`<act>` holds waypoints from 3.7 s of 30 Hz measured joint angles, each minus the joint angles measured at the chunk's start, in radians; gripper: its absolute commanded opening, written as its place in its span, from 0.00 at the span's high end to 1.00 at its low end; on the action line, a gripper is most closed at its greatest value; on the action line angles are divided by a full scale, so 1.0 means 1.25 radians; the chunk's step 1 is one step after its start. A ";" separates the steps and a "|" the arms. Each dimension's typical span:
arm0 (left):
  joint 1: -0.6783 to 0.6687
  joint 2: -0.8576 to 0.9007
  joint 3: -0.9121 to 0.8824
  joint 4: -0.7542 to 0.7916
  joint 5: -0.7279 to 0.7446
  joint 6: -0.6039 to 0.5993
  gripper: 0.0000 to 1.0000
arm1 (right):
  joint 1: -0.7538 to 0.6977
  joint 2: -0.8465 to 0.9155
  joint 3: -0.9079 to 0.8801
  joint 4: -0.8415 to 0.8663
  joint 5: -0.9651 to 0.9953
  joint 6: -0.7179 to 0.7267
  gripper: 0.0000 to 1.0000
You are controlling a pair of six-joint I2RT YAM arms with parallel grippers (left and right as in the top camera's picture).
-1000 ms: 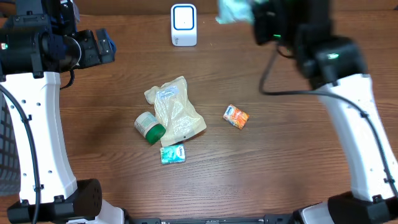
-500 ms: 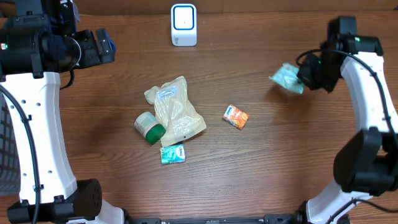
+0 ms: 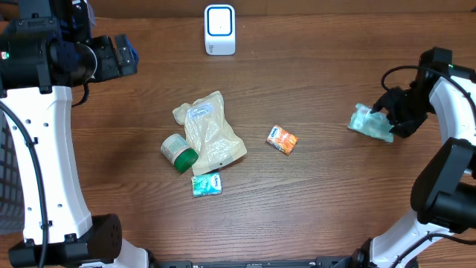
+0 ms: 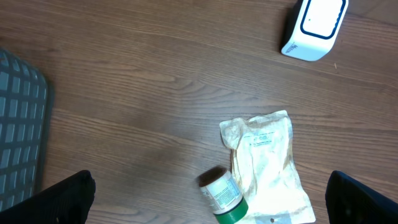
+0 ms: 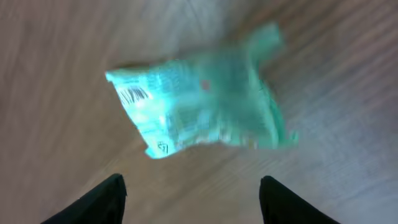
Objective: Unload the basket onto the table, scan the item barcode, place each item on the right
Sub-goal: 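Move the wipes packet right and release it on the table, then move the right gripper to the orange Kleenex pack and grasp it, then lift the Kleenex pack and hold it in front of the scanner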
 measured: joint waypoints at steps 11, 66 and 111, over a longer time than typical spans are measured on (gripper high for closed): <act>0.000 0.000 0.000 0.000 0.000 0.000 0.00 | 0.088 0.001 0.127 -0.107 -0.189 -0.252 0.34; 0.000 0.000 0.000 0.000 0.000 0.000 0.01 | 0.391 0.013 -0.269 0.345 -0.236 -0.413 0.62; 0.000 0.000 0.000 0.000 0.000 0.000 0.00 | 0.287 0.001 -0.073 0.252 -1.115 -0.030 0.96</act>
